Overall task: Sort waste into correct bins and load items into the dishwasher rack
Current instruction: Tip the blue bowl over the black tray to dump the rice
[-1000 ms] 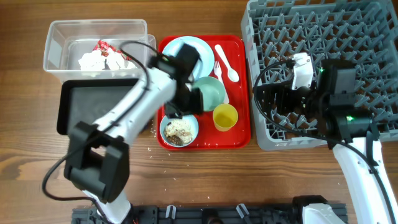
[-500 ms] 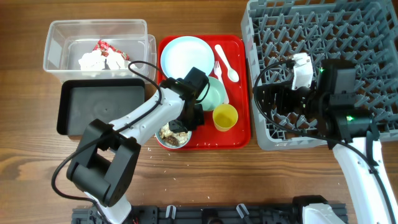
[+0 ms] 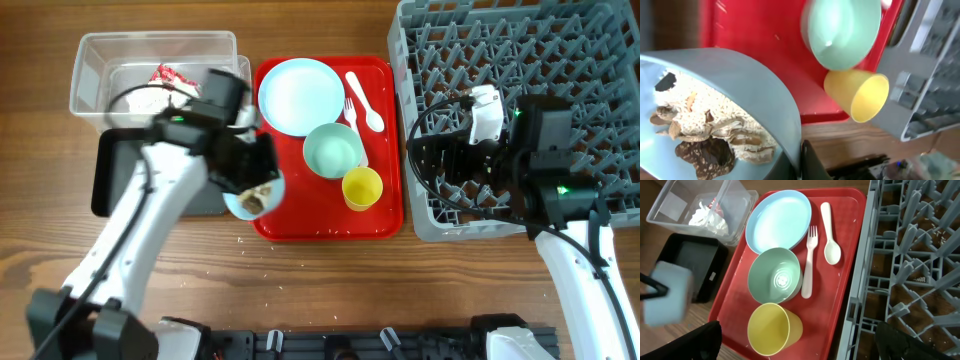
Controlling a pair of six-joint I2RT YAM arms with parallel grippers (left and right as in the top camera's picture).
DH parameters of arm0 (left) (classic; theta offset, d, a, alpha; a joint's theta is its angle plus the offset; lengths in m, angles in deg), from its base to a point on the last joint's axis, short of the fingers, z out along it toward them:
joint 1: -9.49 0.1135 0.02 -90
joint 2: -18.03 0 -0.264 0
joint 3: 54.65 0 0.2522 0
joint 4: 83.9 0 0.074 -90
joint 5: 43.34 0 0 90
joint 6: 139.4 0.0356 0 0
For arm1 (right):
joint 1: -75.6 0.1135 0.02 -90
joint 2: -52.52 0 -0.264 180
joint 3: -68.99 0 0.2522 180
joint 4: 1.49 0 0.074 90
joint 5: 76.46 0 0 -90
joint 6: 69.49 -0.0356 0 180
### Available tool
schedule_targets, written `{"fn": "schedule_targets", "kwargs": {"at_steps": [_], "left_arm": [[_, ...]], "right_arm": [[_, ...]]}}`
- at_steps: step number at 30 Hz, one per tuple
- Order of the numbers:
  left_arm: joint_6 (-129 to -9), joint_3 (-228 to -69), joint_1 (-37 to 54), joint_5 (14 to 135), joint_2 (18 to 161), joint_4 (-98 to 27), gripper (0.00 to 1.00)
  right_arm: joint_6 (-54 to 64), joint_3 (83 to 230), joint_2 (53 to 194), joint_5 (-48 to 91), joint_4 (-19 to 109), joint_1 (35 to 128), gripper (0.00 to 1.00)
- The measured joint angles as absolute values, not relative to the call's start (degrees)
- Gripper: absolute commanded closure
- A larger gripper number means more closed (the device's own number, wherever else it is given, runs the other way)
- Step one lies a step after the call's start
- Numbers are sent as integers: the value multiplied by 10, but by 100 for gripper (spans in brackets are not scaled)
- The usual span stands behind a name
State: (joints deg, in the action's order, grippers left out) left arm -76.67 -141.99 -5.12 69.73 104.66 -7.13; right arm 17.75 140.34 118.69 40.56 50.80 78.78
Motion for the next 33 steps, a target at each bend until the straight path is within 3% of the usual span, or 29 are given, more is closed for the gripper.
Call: {"fn": "schedule_targets", "kwargs": {"at_steps": [5, 10, 13, 19, 24, 33], "left_arm": [[-651, -1421, 111, 761, 1045, -57, 96], [-516, -1421, 279, 903, 1113, -56, 96], [-460, -1421, 333, 995, 1178, -56, 96], [-413, -1421, 376, 1145, 1286, -60, 96], [-410, -1421, 404, 1278, 1290, -51, 96], [-429, -1421, 424, 1349, 1290, -50, 96]], "right_arm": [[177, 1403, 1193, 406, 508, 788, 0], [177, 1403, 1202, 406, 508, 788, 0], [177, 1403, 1202, 406, 508, 788, 0], [177, 1403, 1202, 406, 508, 788, 0], [177, 1403, 1202, 405, 508, 788, 0], [177, 1403, 1202, 405, 508, 788, 0]]}}
